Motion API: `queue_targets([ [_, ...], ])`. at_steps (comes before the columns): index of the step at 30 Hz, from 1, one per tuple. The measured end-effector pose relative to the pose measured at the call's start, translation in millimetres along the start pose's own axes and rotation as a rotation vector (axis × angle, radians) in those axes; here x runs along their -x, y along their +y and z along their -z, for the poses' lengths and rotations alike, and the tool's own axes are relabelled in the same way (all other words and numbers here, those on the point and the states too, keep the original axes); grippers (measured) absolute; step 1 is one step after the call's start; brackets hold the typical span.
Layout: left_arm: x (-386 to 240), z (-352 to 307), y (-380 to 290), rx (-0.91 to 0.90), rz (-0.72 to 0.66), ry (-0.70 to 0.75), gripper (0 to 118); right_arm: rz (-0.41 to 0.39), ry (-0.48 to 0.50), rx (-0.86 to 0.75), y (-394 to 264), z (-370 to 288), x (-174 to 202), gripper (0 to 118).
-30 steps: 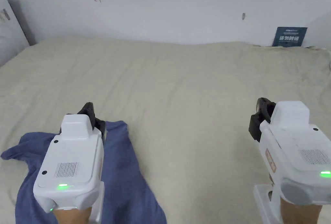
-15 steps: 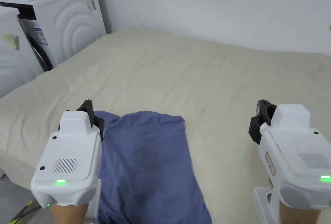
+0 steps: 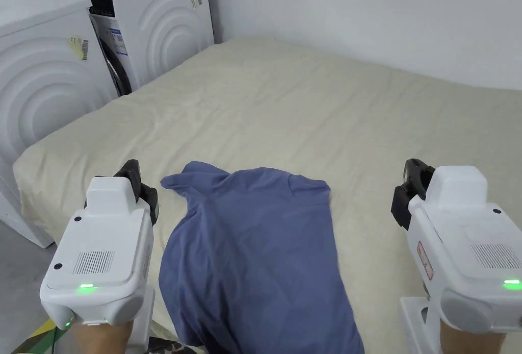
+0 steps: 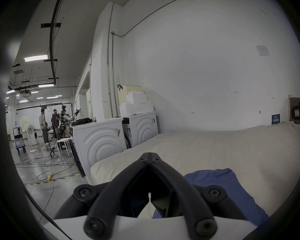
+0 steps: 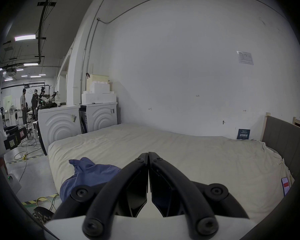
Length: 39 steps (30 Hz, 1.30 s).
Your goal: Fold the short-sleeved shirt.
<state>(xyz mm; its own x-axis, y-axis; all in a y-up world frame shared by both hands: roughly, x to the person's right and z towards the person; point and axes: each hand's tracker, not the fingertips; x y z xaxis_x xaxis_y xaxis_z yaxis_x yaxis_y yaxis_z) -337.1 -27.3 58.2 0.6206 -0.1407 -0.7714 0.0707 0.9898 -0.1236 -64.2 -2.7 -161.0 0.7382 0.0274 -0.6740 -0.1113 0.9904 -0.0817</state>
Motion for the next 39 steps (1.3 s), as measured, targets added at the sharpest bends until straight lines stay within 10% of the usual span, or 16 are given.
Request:
queue_targets([
  [17, -66, 81, -7, 0.378, -0.071, -0.308, 1, 0.002, -0.072, 0.041, -9, 8, -38, 0],
  [20, -94, 108, -19, 0.538, -0.025, -0.292, 16, 0.003, -0.092, 0.06, -15, 12, -48, 0],
  [25, -125, 142, -54, 0.782, -0.032, -0.28, 101, 0.008, -0.122, 0.092, -24, 17, -60, 0],
  [27, -132, 150, -72, 0.824, -0.025, -0.293, 112, 0.007, -0.13, 0.107, -29, 18, -65, 0],
  [35, -158, 173, -132, 1.037, -0.001, -0.276, 110, 0.029, -0.16, 0.155, -48, 19, -84, 0],
  [39, -168, 177, -147, 1.091, 0.001, -0.278, 84, 0.034, -0.171, 0.169, -54, 16, -91, 0],
])
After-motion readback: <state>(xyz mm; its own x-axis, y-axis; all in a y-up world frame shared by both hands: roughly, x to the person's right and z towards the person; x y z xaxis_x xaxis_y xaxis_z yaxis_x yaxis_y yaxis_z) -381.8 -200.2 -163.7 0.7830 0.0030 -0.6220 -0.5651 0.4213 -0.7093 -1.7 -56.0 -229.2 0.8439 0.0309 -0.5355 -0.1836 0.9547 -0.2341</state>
